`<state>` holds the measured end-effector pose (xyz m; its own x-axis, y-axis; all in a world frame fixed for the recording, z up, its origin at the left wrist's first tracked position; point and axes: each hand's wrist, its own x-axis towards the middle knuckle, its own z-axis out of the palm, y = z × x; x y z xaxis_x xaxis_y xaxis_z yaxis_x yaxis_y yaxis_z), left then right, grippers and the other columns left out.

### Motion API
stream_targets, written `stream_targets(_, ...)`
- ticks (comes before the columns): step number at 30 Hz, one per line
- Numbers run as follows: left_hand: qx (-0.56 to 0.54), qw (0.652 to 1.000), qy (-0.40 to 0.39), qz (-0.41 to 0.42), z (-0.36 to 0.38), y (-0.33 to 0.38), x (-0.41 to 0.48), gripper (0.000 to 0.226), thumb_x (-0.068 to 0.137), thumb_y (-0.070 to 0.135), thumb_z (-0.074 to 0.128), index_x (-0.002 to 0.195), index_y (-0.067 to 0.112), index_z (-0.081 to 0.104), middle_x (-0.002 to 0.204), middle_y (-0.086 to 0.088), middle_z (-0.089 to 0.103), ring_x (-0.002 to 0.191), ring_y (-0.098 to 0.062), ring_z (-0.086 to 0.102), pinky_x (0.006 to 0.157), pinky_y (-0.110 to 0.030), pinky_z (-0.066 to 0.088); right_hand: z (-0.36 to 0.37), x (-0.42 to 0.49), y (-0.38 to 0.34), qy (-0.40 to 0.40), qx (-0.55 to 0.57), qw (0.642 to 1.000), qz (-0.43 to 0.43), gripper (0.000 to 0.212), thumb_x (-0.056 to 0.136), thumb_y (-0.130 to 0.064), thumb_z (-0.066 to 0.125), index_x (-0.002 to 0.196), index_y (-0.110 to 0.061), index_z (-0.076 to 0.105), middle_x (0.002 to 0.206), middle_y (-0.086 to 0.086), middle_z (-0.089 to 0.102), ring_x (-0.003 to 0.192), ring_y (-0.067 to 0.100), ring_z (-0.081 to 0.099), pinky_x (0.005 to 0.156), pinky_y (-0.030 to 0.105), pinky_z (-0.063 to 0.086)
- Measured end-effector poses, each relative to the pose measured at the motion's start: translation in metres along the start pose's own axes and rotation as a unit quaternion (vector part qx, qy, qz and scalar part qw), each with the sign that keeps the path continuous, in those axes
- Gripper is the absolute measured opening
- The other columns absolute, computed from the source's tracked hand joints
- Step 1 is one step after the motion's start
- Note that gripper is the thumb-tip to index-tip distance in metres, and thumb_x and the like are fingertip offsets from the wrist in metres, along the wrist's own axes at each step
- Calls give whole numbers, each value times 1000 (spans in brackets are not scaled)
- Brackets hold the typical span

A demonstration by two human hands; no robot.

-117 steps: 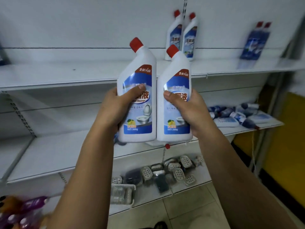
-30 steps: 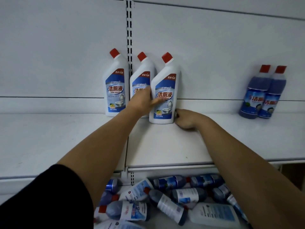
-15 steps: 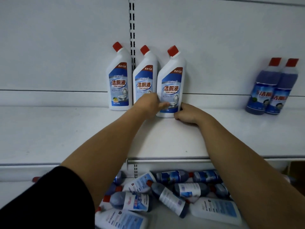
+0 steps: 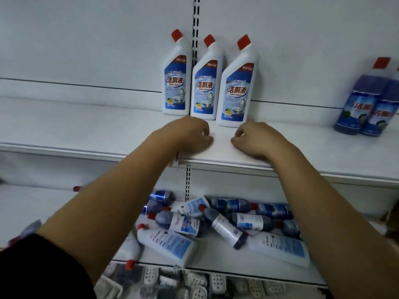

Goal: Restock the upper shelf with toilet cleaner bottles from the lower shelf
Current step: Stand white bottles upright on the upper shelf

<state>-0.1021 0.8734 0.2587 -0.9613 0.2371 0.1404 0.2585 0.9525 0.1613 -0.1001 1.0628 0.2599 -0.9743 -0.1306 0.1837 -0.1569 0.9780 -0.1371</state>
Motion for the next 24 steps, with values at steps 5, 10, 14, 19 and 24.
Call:
stream_targets(5,-49,994,100,12,9,-20,-69,39,96,48,50,121,21,63,120,-3,62,104,-17,54,91,-37,47,18,-59,-22,60,116,990,-54,35,95,-38,49,119,-18,66,116,3,68,101,24,61,89,39,51)
stream_targets(10,-52,980,194,-11,16,-67,-128,39,98,51,43,115,23,65,111,0,64,99,-17,56,85,-40,49,34,-98,-60,110,156,976,-106,36,96,-34,54,126,-18,62,126,2,62,113,20,57,99,40,46)
stream_targets(14,-66,968,242,-21,14,-121,-181,40,95,47,46,120,22,64,121,1,64,112,-21,56,96,-41,44,46,-117,-105,139,197,961,-135,31,95,-31,55,122,-19,64,121,-5,62,112,15,55,99,35,44)
stream_targets(19,-57,961,252,-98,12,-206,-259,38,97,37,54,131,24,58,132,-2,59,121,-22,52,98,-35,42,63,-140,-184,188,316,923,-114,20,96,-22,57,113,-18,67,111,-6,63,103,9,55,89,23,39)
stream_targets(24,-62,962,196,-178,20,-301,-332,36,96,38,53,128,23,61,125,-3,62,114,-23,56,96,-39,47,105,-155,-285,92,312,938,-118,24,96,-23,56,116,-17,68,116,-4,66,102,6,55,88,24,39)
